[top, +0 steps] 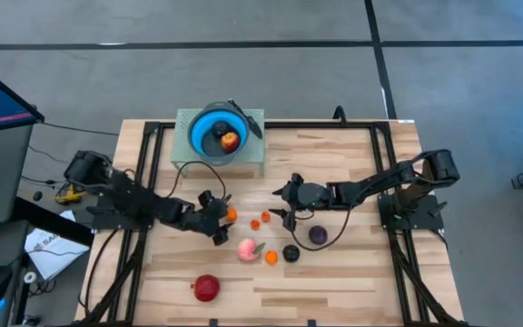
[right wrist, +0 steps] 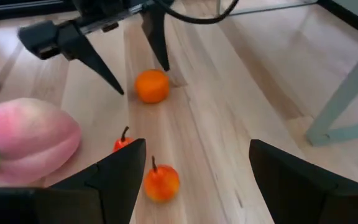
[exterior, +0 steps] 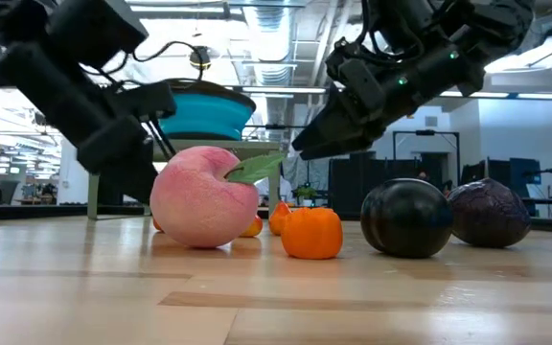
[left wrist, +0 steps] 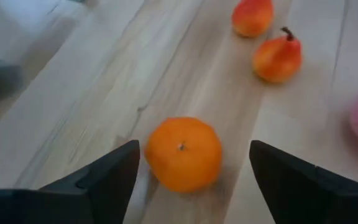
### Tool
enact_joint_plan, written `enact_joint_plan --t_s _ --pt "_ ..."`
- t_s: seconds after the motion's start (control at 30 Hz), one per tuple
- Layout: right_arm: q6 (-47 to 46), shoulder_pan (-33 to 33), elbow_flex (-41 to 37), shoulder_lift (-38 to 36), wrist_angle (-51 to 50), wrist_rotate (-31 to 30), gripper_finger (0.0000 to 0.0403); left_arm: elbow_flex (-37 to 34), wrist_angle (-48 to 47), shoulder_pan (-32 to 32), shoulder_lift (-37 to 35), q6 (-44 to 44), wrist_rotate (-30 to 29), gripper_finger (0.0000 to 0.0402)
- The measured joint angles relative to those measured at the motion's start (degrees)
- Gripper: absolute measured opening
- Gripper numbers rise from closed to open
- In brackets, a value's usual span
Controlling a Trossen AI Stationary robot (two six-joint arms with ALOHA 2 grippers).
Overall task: Pick & Place Fruit
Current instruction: Put the top orange into the blue strainer bowl on the shelf
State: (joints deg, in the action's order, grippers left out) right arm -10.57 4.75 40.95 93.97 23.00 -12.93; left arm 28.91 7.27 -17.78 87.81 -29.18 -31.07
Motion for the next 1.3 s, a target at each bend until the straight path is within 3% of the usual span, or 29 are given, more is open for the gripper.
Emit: enact_joint_plan --t_s 0.2,0.6,0.97,1.13,1.3 --pt "0.0 0.1 0.0 -0.2 -0.2 0.0 0.0281 0.0 4.5 0.1 3.2 -1.0 0.0 0.0288" --pt "0.5 0.1 0.0 -0.3 0.0 0.0 0.0281 -0.2 4.3 0.1 3.2 -1.7 -0.7 0.023" --pt "0.4 0.1 0.0 -0.3 0.0 0.0 0.0281 -0.2 4.9 -0.7 3.2 -0.4 0.6 0.0205" --pt "0.5 0.0 0.0 -0.3 0.0 0.0 0.0281 -0.2 5.0 -1.0 3.2 0.5 1.5 0.0211" --pt "0.4 0.0 0.0 -0.3 0.0 0.1 0.0281 -0.2 5.4 1.3 3.2 0.2 7.9 0.0263"
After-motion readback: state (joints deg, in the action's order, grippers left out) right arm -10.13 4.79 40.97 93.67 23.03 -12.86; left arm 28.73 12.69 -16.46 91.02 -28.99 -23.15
